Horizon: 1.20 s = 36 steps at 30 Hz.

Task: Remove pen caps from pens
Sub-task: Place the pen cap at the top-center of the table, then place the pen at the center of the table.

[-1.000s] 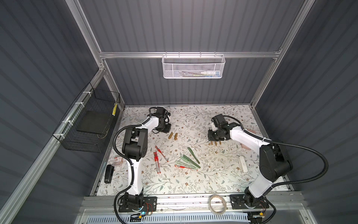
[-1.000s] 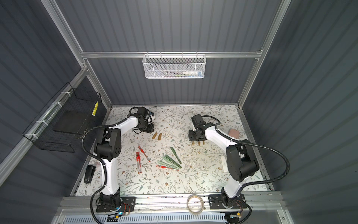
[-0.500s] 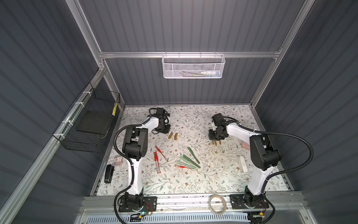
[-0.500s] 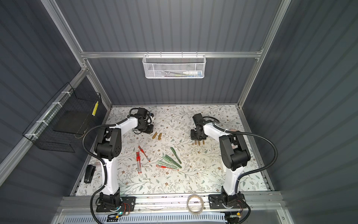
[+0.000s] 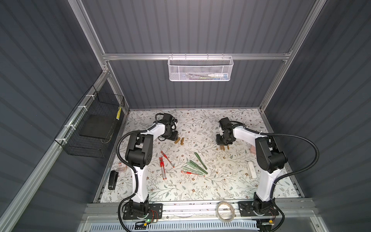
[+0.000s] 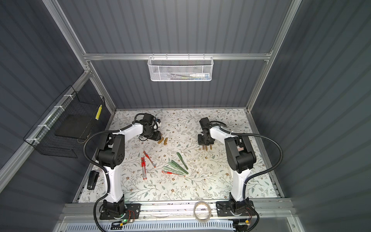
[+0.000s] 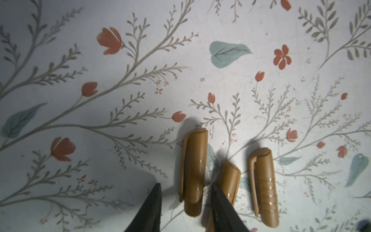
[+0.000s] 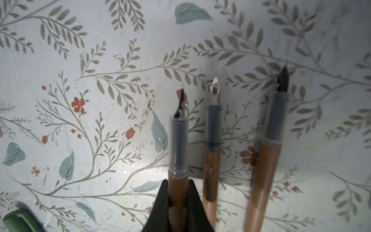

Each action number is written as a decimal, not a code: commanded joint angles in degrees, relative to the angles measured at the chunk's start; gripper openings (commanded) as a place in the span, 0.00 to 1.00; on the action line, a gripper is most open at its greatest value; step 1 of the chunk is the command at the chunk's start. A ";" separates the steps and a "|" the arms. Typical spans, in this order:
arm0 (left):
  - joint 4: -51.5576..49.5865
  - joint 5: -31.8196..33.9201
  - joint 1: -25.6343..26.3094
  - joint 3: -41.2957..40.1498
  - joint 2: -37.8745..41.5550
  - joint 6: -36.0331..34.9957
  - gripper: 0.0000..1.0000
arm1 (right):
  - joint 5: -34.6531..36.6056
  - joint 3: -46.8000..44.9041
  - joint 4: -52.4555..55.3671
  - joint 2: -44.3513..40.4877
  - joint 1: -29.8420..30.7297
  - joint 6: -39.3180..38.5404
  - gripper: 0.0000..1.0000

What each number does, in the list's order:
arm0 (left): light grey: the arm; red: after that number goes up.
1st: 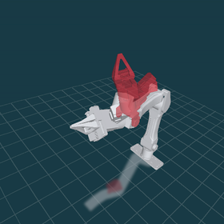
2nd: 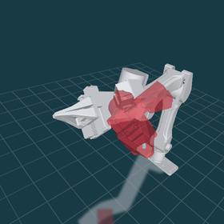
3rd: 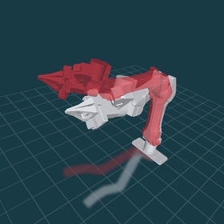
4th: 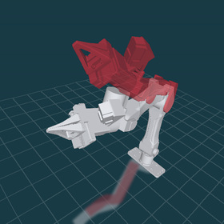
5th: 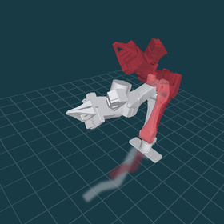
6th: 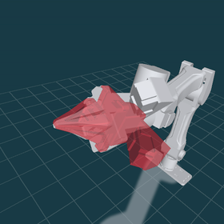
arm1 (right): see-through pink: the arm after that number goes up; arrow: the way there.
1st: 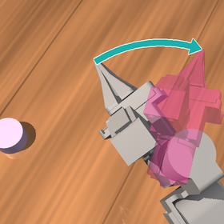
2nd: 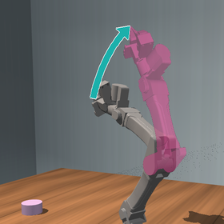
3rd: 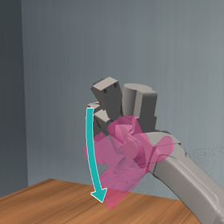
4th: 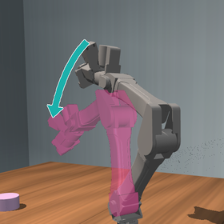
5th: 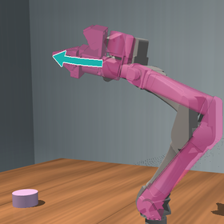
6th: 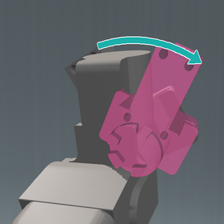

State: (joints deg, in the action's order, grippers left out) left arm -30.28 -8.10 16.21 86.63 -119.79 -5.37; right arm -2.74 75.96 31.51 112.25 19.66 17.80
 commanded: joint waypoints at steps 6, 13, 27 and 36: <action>2.59 -0.83 0.32 -5.04 13.36 0.54 0.69 | 2.04 0.49 1.45 1.39 -0.15 -0.49 0.18; 10.88 -2.60 0.01 -17.16 25.01 -0.79 0.94 | 3.32 1.46 2.56 2.25 -0.07 -0.84 0.26; 11.91 -9.60 -5.56 -17.72 27.06 3.34 1.00 | 1.79 2.39 4.51 -5.42 -0.11 -0.07 0.31; 10.96 -13.16 -6.89 -16.73 27.66 3.52 1.00 | -2.90 -5.22 1.22 -16.28 4.23 3.32 0.32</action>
State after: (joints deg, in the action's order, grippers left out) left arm -19.22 -18.59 10.11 68.99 -93.82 -2.52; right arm -3.49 73.56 32.62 96.47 21.19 19.14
